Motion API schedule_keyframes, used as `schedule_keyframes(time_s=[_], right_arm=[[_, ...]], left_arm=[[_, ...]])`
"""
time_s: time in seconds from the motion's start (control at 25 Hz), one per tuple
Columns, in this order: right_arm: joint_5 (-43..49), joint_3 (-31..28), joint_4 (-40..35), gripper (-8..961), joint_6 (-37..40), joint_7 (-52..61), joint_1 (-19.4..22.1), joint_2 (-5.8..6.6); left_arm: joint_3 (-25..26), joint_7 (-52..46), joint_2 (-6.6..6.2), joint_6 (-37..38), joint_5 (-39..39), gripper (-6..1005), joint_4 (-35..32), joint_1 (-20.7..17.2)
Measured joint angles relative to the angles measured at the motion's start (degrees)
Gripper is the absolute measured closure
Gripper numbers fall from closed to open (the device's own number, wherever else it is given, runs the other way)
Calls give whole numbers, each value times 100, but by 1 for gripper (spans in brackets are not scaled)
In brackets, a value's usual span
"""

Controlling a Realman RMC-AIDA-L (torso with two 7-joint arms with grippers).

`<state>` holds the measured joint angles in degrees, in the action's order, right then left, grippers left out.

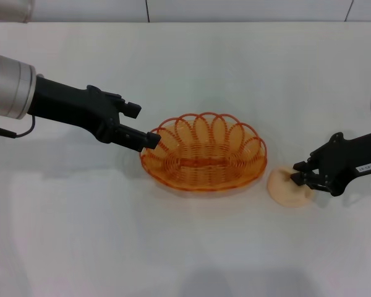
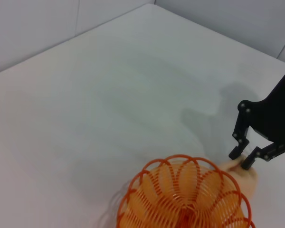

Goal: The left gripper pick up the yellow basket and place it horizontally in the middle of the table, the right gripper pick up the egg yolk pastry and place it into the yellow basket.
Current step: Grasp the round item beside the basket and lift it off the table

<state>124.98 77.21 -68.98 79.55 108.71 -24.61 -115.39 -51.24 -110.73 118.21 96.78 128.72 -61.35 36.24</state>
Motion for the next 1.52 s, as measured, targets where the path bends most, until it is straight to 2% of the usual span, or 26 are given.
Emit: schedule_keyframes(time_s=[0.68,1.24,1.52], right_arm=[[0,4,-16,911,35,1,0,-1],[0,5,-158,948,59,1,0,-1],[0,-23,-460,948,147,112,34,11]], left_arm=[[0,8,-1,-17,-58,118,0,-38],[0,8,0,-103,-103,119,0,-38],[6,50,-9,-134,-107,119,0,-58]])
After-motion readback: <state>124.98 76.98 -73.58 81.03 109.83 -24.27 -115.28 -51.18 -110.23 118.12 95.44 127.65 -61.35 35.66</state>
